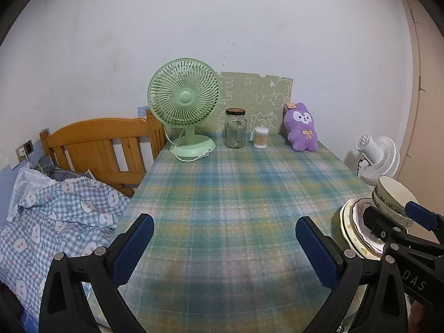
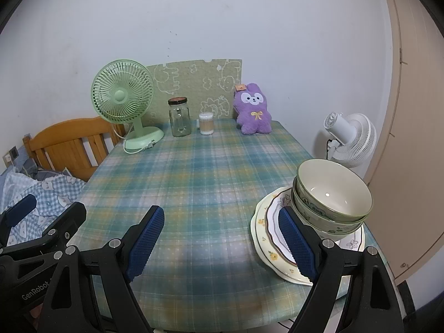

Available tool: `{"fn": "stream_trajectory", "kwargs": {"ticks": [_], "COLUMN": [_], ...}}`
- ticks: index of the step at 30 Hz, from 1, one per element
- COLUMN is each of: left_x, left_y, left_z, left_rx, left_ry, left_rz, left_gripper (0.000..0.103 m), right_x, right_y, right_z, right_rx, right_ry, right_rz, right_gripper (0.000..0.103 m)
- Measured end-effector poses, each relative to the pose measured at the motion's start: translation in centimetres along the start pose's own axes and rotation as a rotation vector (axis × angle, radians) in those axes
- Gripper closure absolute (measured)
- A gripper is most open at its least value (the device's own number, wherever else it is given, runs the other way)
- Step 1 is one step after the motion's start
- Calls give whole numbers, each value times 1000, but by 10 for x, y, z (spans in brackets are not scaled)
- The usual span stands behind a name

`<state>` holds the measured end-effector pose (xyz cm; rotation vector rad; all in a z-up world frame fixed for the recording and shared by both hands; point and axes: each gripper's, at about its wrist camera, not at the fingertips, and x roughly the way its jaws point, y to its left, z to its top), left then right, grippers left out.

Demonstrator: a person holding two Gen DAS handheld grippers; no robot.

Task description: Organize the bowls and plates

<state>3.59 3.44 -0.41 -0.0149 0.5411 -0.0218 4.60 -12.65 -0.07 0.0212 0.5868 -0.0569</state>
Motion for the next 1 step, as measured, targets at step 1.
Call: {"fn": "stream_trajectory", "kwargs": {"ticks": [1], "left_x": [0], "left_y": [0], "left_z": [0], "left_rx": [0], "left_ry": [0], "left_rz": [0], "left_gripper": [0], "right_x": [0], "right_y": [0], "right_z": [0], "right_rx": [0], "right_ry": [-1], "right_rz": [0], "right_gripper": [16]}}
